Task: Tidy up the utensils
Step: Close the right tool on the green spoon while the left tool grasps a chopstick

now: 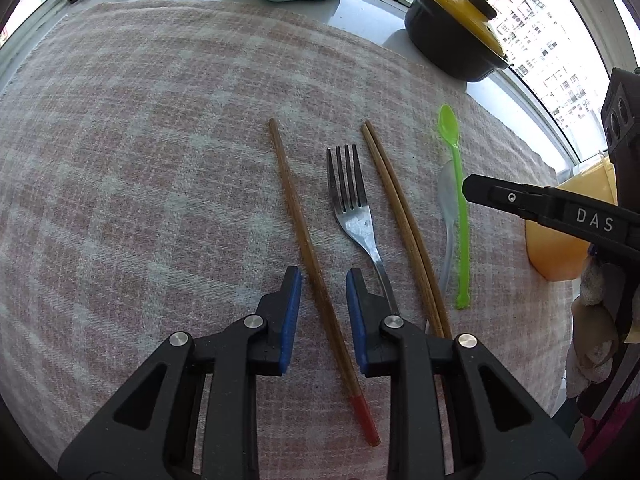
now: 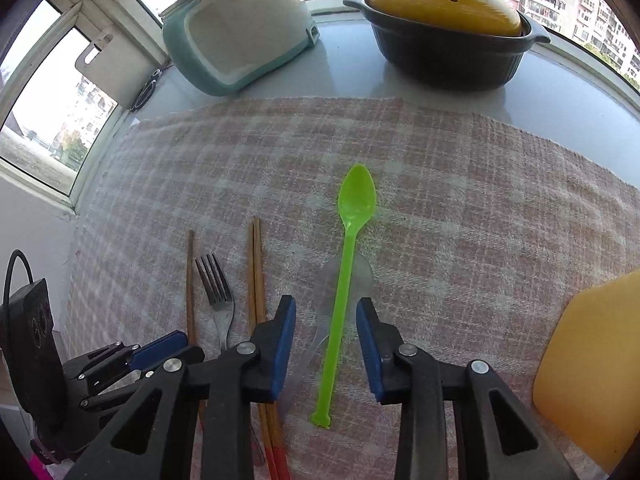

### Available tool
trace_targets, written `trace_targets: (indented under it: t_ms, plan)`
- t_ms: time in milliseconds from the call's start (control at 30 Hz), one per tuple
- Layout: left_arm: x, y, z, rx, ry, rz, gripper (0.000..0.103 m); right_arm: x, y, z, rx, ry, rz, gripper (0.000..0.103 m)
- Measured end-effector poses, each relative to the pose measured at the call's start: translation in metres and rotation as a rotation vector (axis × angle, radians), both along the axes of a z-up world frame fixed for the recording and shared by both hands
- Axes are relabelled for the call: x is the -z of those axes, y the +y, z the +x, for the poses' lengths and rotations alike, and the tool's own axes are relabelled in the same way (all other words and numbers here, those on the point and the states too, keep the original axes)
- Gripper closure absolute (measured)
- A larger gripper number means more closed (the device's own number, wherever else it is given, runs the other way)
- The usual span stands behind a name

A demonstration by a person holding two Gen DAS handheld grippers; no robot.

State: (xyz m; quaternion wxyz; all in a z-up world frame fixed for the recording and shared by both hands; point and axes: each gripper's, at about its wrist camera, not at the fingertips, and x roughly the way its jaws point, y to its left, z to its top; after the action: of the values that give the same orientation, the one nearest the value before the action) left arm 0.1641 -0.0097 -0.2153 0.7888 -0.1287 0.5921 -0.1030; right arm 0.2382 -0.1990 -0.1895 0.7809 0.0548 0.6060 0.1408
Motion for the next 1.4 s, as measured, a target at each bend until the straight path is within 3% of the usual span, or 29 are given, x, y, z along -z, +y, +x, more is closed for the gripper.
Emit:
trace_targets:
  t_ms: [500, 667, 733, 1233, 1400]
  plan:
    - [0.004, 0.011, 0.005, -0.016, -0.015, 0.001, 0.095, 0.014, 0.017, 0.012, -0.024, 0.003, -0.09, 0.08]
    - [0.003, 0.017, 0.003, -0.03, -0.01, -0.02, 0.096, 0.016, 0.022, 0.011, -0.034, -0.008, -0.108, 0.096]
    - [0.002, 0.02, 0.001, -0.033, -0.012, -0.02, 0.097, 0.016, 0.02, 0.01, -0.033, -0.011, -0.1, 0.098]
    - [-0.001, 0.031, -0.025, -0.052, -0.008, -0.055, 0.098, 0.004, -0.004, -0.019, -0.003, -0.043, -0.007, 0.099]
    - [-0.001, 0.024, -0.023, -0.004, 0.0, -0.01, 0.098, 0.005, -0.007, -0.036, -0.019, -0.055, -0.02, 0.099]
